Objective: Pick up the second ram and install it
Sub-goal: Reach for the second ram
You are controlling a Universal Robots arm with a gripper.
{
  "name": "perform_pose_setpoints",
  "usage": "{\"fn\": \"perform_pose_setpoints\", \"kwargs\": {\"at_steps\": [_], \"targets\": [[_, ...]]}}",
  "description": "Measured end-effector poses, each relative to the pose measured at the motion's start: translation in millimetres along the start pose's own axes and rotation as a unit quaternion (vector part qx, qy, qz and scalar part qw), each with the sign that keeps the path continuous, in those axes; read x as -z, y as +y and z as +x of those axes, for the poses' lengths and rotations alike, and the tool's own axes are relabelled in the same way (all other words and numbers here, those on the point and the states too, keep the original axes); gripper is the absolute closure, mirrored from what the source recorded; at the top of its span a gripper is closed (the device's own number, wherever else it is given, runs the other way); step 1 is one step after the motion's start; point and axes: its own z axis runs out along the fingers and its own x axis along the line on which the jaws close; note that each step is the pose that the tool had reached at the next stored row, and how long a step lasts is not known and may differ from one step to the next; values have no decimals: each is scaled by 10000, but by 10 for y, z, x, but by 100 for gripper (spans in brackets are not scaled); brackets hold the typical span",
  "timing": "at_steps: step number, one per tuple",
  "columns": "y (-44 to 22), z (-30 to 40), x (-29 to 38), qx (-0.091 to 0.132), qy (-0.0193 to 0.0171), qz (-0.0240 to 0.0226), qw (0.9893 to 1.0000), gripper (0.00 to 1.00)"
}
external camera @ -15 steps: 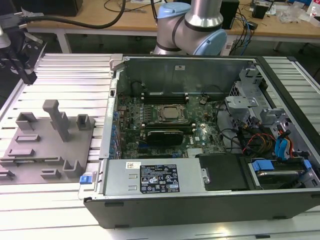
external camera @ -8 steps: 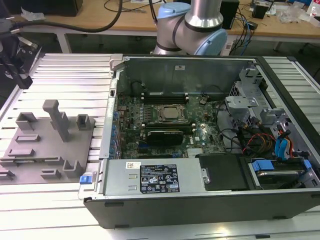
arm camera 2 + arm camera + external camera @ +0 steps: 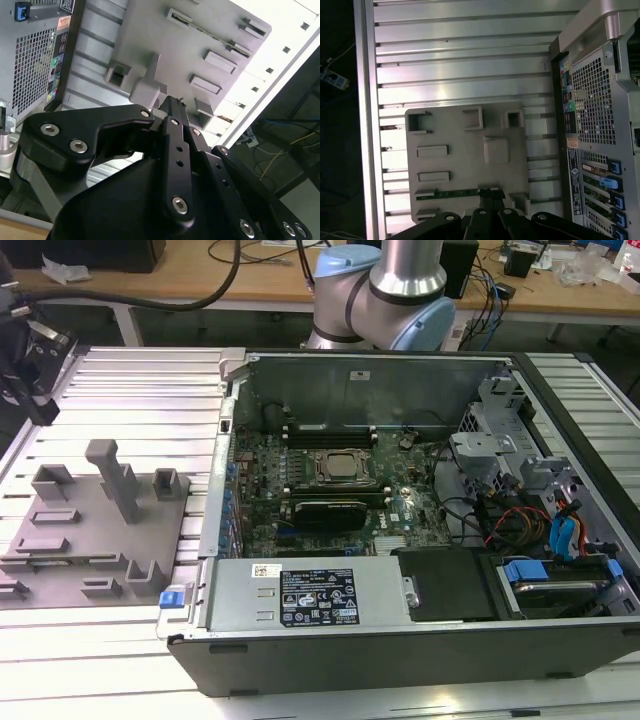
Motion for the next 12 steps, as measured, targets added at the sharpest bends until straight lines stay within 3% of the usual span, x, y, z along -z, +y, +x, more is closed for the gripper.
{"fn": "perform_pose_setpoints", "kwargs": {"at_steps": [7,10,12], "targets": [[-143,90,-10,1,-2,19,10000,89],[-283,121,-26,1,-2,30,10000,89],[-284,121,-26,1,-2,30,10000,89]]}}
